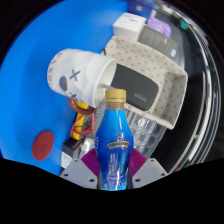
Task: Pour water
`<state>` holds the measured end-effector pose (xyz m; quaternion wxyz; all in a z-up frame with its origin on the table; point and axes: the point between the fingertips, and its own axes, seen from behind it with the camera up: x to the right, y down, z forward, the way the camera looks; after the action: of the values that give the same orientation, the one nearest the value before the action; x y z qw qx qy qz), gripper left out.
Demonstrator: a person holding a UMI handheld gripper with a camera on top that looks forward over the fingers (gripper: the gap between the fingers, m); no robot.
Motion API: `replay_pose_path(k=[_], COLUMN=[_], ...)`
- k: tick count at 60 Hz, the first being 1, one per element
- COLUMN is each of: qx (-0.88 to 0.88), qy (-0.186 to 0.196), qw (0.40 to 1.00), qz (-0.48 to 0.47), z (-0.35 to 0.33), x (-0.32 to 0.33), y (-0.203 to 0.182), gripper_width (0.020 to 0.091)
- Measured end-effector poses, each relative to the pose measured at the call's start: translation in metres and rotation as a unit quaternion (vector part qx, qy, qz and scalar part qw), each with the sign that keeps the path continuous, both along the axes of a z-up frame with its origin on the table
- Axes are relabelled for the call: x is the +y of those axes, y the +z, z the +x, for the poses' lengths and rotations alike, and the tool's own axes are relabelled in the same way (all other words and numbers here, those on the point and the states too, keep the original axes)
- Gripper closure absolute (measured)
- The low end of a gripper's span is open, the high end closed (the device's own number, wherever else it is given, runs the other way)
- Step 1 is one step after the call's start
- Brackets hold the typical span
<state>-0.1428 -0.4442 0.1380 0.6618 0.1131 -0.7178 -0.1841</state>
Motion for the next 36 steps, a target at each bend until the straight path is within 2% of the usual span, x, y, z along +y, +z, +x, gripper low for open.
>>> replay_pose_path(k=[10,19,29,36], qx=[0.018,0.019,0.026,0.016], qy=[0.017,0.021,0.007,-0.020], qw=[0.995,0.995,1.000,0.981], qz=[0.100,0.095,-0.010,-0.191], z=[-0.005,-0.005,0.001,0.009], x=[-0.011,-0.011,0.002,0.018], y=[0.012,0.010,0.018,0.018], gripper_width=[0.0758,0.0757,0.0757,0.0757])
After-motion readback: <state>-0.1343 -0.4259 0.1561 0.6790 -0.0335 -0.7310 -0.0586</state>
